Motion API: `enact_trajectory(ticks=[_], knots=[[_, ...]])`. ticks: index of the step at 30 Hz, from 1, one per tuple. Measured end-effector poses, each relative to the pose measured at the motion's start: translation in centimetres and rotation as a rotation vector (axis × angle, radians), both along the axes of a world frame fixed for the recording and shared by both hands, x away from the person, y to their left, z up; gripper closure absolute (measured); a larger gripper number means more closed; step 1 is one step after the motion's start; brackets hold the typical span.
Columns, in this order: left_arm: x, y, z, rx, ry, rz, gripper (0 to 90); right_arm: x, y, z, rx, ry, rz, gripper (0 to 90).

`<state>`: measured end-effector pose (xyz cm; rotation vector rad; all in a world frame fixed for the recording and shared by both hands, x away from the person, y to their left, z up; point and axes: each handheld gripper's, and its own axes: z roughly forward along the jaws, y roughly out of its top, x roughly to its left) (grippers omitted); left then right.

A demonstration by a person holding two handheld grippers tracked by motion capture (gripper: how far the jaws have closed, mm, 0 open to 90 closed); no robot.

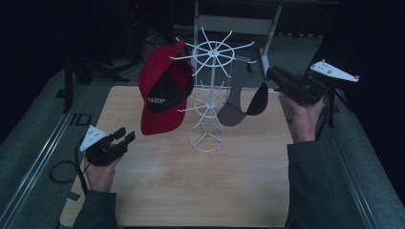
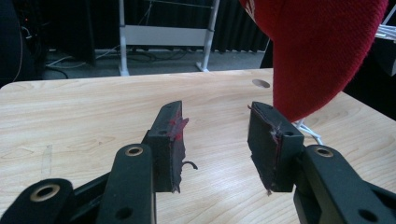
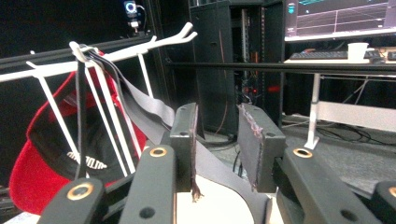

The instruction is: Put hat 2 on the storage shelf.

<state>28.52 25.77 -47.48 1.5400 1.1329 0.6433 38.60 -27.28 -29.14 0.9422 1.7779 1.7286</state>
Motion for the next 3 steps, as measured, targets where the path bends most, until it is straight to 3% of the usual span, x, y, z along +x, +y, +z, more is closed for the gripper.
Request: enact_trajectory(ticks=[3], knots=[[0.03,-0.04,-0.01,0.004,0.003,0.000,56.2,-0.04,0.01,-0.13,-0.013,0.000,0.000,69.9]])
